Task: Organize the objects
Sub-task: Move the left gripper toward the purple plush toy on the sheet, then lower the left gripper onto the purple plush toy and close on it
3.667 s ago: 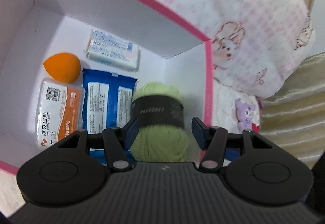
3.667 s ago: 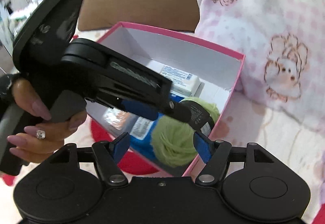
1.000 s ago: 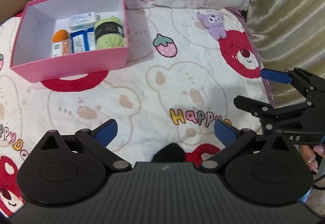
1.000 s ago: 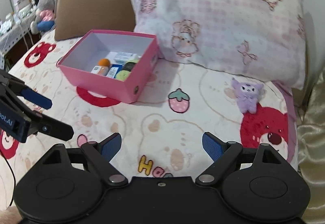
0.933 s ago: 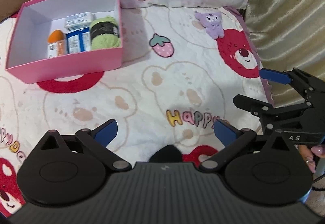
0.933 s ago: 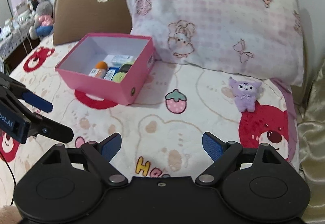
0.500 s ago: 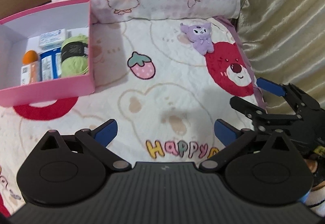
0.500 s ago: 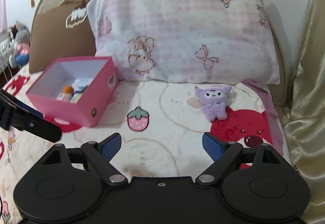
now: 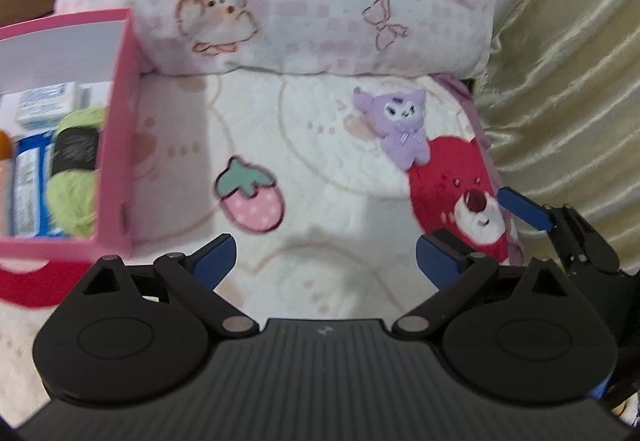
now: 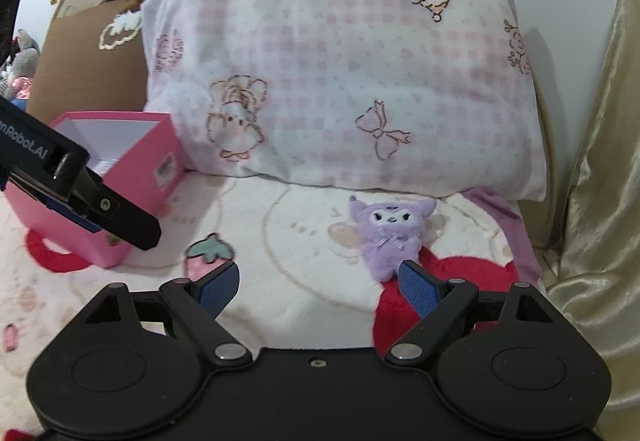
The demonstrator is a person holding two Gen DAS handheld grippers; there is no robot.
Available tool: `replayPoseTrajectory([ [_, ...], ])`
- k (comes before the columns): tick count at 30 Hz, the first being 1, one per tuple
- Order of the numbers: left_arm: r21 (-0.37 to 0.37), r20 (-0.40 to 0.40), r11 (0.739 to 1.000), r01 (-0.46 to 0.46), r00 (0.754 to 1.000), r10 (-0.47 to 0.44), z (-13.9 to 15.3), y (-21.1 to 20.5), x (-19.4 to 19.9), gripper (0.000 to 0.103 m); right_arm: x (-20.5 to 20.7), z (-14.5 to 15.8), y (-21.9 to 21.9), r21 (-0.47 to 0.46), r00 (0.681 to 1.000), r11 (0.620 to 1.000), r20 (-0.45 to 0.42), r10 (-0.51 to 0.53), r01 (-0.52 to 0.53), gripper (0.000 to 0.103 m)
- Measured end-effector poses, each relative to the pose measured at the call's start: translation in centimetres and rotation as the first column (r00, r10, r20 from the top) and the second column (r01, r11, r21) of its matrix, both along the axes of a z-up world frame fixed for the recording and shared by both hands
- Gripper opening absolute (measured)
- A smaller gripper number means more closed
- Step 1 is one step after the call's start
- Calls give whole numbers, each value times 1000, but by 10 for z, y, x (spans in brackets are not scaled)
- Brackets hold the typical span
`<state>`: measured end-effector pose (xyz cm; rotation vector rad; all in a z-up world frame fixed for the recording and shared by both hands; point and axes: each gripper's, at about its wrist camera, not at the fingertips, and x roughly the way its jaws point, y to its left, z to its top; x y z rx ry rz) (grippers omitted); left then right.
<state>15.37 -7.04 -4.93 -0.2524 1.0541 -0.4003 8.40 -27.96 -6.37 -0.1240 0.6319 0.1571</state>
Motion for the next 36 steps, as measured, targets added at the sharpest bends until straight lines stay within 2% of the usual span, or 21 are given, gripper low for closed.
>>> replayPoseTrajectory([
  [6, 6, 76, 1000, 4, 997, -5, -9, -24, 23, 88, 30, -5, -20, 19, 999, 1000, -35, 9, -8, 90],
  [11, -39, 188, 999, 11, 982, -4, -17, -42, 34, 88, 59, -19, -27, 36, 997, 997, -41, -60, 61, 90],
  [14, -100, 171, 995, -7, 985, 24, -31, -50, 48, 88, 69, -38, -11, -127, 988, 983, -58, -145, 136, 90],
  [16, -105, 132, 994, -38, 990, 52, -42, -54, 57, 88, 69, -49, 2, -220, 993, 970, -27, -113, 104, 90],
  [18, -84, 138, 996, -39, 989, 51, -51, -61, 64, 88, 69, -61, 11, -293, 995, 952, 8, -95, 93, 90],
  [20, -64, 154, 998, -25, 988, 35, -58, -69, 69, 87, 69, -74, 9, -264, 996, 960, 17, -89, 91, 90],
  [21, -68, 158, 998, -5, 987, 15, -61, -73, 70, 83, 69, -80, 5, -232, 996, 969, 8, -89, 88, 89],
  [24, -87, 144, 995, 48, 989, -35, -67, -81, 75, 79, 81, -97, -7, -195, 995, 978, -45, -91, 80, 89],
  [29, -15, 200, 996, 93, 976, -88, -66, -97, 79, 76, 92, -93, -27, -66, 990, 990, -54, -128, 124, 89],
  [32, -29, 196, 992, 124, 974, -116, -68, -109, 84, 61, 90, -95, -25, -86, 997, 993, -14, -79, 77, 89],
  [36, -71, 178, 988, 135, 977, -120, -76, -124, 92, 59, 94, -101, -28, -47, 998, 997, -1, -57, 57, 89],
])
